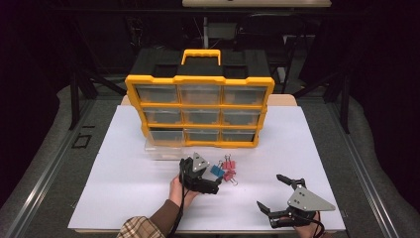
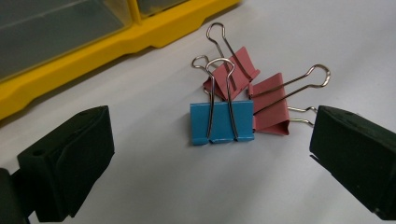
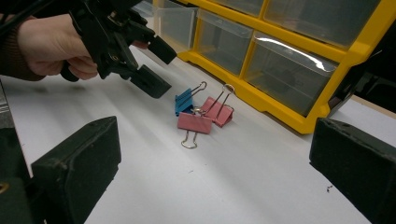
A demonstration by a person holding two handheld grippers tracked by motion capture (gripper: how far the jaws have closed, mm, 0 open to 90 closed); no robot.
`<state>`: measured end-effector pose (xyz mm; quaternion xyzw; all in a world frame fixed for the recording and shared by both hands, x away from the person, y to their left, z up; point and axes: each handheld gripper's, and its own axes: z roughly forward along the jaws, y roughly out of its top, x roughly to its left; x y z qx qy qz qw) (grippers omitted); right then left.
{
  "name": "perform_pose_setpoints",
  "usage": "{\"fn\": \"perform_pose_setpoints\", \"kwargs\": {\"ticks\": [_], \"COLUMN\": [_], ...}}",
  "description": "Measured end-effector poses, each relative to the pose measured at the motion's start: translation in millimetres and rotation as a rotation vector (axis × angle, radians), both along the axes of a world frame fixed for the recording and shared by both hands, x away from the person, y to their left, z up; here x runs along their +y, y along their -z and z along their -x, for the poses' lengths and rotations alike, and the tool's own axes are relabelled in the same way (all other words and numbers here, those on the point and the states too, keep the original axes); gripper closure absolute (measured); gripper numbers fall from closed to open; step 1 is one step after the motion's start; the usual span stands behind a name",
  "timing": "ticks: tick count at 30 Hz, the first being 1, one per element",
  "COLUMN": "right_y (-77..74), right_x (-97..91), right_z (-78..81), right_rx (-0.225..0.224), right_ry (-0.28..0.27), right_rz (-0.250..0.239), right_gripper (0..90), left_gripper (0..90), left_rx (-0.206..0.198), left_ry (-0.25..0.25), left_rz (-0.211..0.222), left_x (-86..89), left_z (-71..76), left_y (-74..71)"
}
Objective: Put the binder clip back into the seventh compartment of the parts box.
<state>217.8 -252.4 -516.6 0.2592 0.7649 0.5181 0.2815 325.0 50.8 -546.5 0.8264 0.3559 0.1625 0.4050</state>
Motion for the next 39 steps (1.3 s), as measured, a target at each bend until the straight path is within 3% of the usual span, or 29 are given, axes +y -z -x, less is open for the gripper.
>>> {"fn": "perform_pose_setpoints", "kwargs": {"ticks": [5,8,12,14,22,34,39], "right_y": [2.0,1.6,2.1,1.8,2.6,3.4,3.3], "right_x": [-0.2,-0.8,-0.3,-0.9,0.4,1.4,0.4], "right_z": [-2.0,-2.1,-2.6,-2.2,-2.5,-1.9,-1.2], "right_rx": [0.045,0.044,0.05,0.048,0.056,0.064,0.063], "right_ry": [-0.008,-0.015,-0.015,-0.014,-0.016,-0.019,-0.019], "right_rz": [-0.008,-0.009,-0.004,-0.006,0.01,0.031,0.028], "right_gripper": [0.0,0.0,0.0,0.0,0.0,0.0,0.0], "left_gripper": [0.0,1.0,7.0,15.7,29.9,49.3,50.0], "left_rx": [0.027,0.035,0.032,0.038,0.045,0.045,0.046], "left_ry": [-0.016,-0.034,-0.045,-0.047,-0.012,0.016,0.027], "left_rz": [-0.018,-0.034,-0.037,-0.041,-0.057,-0.032,-0.022], "left_x": [-10.0,-13.7,-15.6,-18.2,-23.8,-22.9,-20.7], "left_z": [-9.2,-12.3,-15.9,-18.8,-19.6,-19.6,-20.8], "left_y": [6.5,7.4,7.5,9.0,14.3,15.7,17.0]}}
